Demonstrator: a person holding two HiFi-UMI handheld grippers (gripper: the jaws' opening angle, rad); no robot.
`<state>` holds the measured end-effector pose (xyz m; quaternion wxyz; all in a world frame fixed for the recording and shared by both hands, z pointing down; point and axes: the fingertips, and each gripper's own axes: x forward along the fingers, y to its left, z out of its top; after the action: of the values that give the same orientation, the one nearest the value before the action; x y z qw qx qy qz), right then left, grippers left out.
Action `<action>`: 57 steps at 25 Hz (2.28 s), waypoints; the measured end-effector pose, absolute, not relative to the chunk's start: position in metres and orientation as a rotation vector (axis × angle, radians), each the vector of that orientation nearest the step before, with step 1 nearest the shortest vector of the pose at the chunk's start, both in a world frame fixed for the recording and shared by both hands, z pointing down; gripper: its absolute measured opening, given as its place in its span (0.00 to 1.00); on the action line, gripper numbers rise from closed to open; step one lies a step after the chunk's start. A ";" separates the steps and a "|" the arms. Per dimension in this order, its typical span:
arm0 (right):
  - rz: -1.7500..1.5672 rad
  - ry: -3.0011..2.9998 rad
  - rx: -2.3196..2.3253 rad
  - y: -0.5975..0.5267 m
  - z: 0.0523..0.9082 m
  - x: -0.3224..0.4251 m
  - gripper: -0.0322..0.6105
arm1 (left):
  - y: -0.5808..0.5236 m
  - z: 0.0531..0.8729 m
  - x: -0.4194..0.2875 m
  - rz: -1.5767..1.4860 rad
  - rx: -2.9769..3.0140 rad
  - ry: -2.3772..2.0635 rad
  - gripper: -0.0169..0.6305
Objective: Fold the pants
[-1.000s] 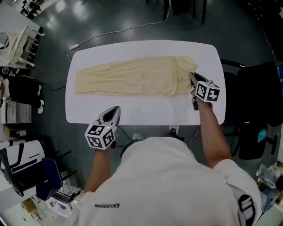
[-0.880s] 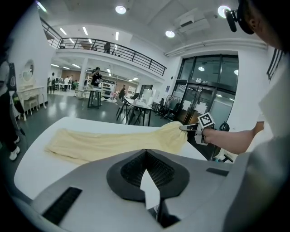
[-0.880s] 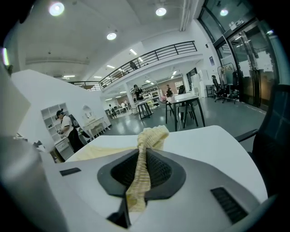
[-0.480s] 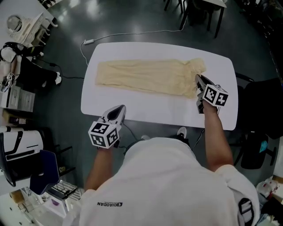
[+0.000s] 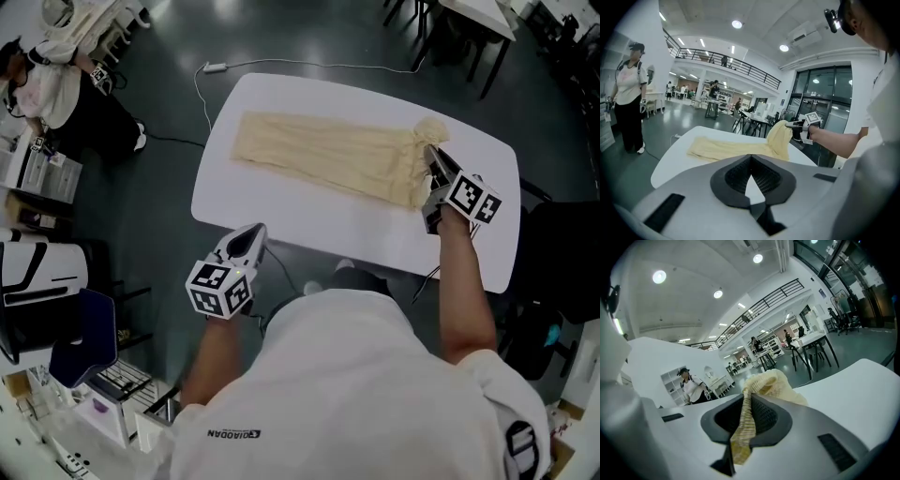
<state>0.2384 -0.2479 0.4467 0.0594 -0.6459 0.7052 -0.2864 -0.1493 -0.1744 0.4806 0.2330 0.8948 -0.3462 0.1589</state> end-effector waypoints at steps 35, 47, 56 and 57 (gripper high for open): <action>-0.773 2.105 -1.868 -0.354 0.420 0.108 0.15 | -0.330 0.490 -0.229 0.514 2.514 -0.903 0.06; -0.709 1.902 -2.129 -0.396 0.423 0.026 0.15 | -0.406 0.504 -0.301 0.604 2.637 -0.569 0.06; -0.755 1.945 -2.148 -0.435 0.424 -0.023 0.15 | -0.426 0.507 -0.314 0.560 2.627 -0.494 0.06; -0.766 1.961 -2.150 -0.440 0.424 -0.032 0.15 | -0.426 0.505 -0.315 0.550 2.626 -0.494 0.06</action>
<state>-0.0316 -0.4404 0.4244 0.0661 -0.7130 0.6501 -0.2540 -0.3154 -0.4262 0.5054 0.2052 0.9421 -0.1772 0.1973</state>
